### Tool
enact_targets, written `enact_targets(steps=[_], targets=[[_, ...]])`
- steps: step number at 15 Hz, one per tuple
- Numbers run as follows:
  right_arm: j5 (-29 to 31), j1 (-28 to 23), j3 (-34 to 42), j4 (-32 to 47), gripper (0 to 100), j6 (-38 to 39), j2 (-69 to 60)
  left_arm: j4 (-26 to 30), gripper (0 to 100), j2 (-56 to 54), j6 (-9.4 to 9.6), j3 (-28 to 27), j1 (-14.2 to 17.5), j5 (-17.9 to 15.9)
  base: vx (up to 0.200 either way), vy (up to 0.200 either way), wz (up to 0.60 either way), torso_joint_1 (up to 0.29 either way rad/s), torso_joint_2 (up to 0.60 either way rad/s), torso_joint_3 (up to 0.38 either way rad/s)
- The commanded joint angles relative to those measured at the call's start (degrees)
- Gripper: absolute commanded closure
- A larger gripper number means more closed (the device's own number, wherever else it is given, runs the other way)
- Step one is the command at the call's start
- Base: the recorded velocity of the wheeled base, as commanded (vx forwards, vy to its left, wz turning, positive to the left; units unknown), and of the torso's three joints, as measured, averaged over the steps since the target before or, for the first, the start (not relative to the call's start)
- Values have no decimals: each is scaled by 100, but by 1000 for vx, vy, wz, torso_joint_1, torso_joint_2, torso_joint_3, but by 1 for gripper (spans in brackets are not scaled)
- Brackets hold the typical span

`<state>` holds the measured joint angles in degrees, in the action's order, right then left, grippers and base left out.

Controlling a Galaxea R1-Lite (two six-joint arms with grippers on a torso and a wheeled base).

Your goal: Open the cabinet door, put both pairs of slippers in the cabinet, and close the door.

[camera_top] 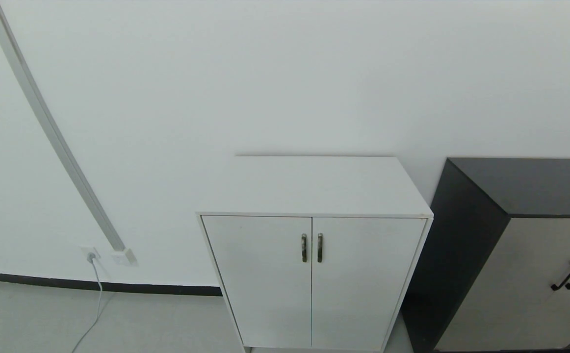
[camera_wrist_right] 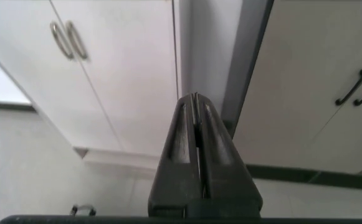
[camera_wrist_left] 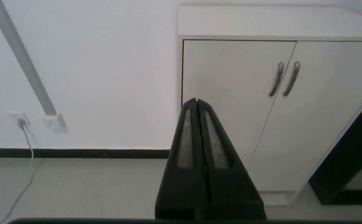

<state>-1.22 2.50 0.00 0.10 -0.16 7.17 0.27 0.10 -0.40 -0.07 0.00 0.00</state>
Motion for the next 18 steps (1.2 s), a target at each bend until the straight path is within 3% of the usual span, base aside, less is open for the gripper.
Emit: enact_targets(steps=[1,18], targets=[[-1,-153,0,-1,100,-2,-471,0,100,-1,-4,-1,0,0,0,0,0,0,0,0],[-1,-215,0,-10,100,113,-717,0,100,-1,31,7,0,0,0,0,0,0,0,0]])
